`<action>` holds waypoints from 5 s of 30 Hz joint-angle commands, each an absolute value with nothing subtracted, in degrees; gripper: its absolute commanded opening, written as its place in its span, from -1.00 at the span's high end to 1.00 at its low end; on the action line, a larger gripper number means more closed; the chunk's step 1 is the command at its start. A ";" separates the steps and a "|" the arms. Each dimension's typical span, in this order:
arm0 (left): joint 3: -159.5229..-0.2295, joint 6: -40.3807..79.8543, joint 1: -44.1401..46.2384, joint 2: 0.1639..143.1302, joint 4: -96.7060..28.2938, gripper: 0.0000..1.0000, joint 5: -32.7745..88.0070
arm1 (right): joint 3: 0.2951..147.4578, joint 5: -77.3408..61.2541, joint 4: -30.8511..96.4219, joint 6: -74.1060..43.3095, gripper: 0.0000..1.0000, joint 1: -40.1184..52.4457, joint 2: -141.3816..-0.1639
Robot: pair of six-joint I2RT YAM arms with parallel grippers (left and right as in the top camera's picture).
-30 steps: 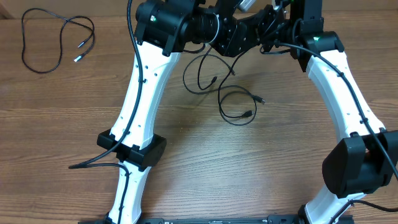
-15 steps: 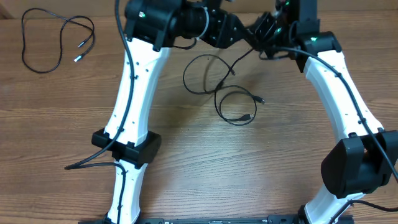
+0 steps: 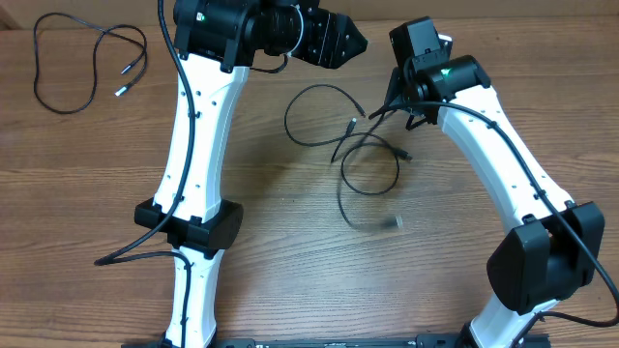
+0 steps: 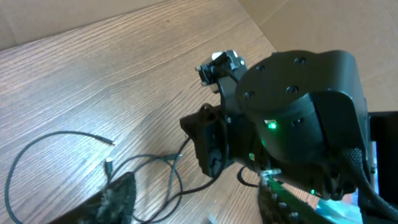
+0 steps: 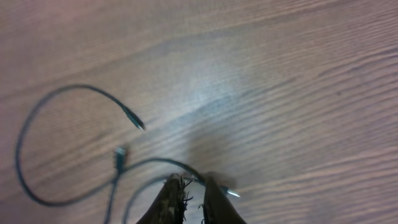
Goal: Untangle cables
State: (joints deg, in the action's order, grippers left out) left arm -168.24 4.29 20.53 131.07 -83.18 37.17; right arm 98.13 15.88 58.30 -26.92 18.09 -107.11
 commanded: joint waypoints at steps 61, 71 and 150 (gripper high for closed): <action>-168.35 -4.34 22.96 136.62 -93.49 -0.36 36.82 | 97.84 43.79 62.33 -28.69 -1.00 18.15 -106.80; -168.35 -5.61 23.29 136.62 -93.34 -0.40 37.08 | 97.84 47.79 66.89 -25.26 -0.99 17.61 -106.80; -168.03 59.88 27.77 141.43 -89.54 -0.04 37.12 | 97.84 7.79 54.04 -31.99 -1.00 15.25 -106.80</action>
State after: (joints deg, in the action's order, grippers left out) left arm -168.18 57.34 26.83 141.16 -89.56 37.65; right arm 97.91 8.27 54.43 -31.53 15.62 -107.11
